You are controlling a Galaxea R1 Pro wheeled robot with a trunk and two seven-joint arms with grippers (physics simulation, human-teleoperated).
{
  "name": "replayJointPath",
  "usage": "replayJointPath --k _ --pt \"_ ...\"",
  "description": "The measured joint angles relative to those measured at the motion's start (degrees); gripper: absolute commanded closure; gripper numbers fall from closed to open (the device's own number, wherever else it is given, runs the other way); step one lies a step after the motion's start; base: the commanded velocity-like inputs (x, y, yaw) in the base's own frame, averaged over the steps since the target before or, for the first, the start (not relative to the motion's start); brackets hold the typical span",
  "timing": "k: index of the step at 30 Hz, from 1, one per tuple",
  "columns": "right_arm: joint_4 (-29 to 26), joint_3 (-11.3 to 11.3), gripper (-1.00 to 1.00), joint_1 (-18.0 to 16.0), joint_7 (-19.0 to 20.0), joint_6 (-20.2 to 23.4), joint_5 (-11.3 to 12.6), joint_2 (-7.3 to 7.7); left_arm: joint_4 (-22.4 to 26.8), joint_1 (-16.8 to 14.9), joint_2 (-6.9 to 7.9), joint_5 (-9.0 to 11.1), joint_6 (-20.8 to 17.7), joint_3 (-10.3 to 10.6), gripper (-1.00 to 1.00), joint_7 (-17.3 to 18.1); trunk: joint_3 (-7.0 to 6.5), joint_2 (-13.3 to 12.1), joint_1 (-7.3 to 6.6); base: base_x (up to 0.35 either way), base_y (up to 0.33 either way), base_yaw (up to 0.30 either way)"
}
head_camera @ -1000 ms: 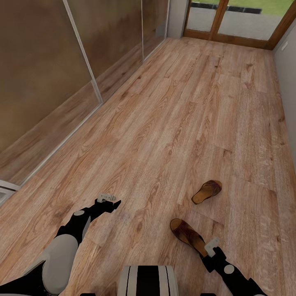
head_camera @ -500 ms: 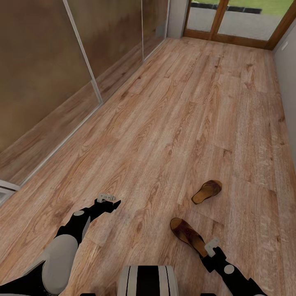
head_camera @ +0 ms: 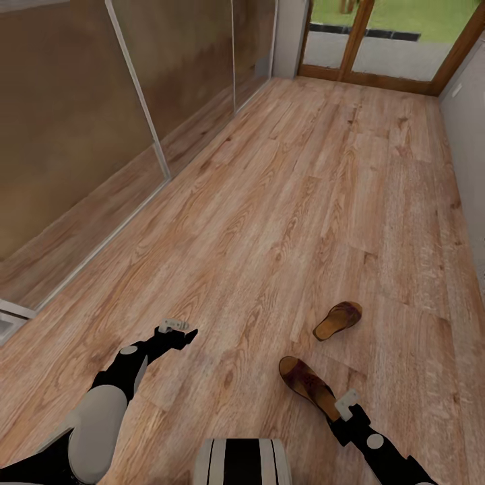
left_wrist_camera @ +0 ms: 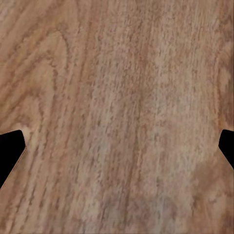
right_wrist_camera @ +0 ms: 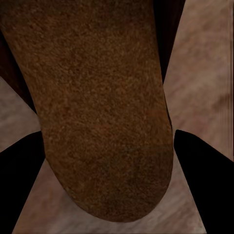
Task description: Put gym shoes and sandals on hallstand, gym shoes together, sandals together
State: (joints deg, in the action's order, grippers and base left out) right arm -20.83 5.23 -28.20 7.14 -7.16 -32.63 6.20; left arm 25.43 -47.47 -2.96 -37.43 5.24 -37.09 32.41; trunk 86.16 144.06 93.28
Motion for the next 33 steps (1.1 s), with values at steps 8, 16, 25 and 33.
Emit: replayJointPath --k 8,16,25,33 --pt "0.08 -0.01 1.0 0.0 -0.03 -4.63 0.11 -0.14 -0.62 0.73 0.41 -0.26 0.06 -0.11 -1.0 -0.21 -1.77 -0.11 -0.21 0.0 0.0 0.0" --pt "0.32 0.04 1.0 0.01 -0.04 -6.52 0.27 -0.87 0.01 4.39 0.65 -0.06 0.18 -0.38 -1.0 -0.47 -3.55 -0.21 -0.41 0.0 0.0 0.0" --pt "0.67 0.2 1.0 0.01 -0.11 -7.77 0.43 -3.56 0.04 7.92 1.04 -0.02 0.53 -0.42 -1.0 -1.3 -5.54 -0.34 -0.64 0.0 0.0 0.0" --pt "1.91 0.33 1.0 0.03 -0.14 -10.27 1.35 -4.77 -0.28 11.92 1.09 0.13 4.64 -0.49 -1.0 -4.58 -7.31 -0.44 -0.85 0.0 0.0 0.0"
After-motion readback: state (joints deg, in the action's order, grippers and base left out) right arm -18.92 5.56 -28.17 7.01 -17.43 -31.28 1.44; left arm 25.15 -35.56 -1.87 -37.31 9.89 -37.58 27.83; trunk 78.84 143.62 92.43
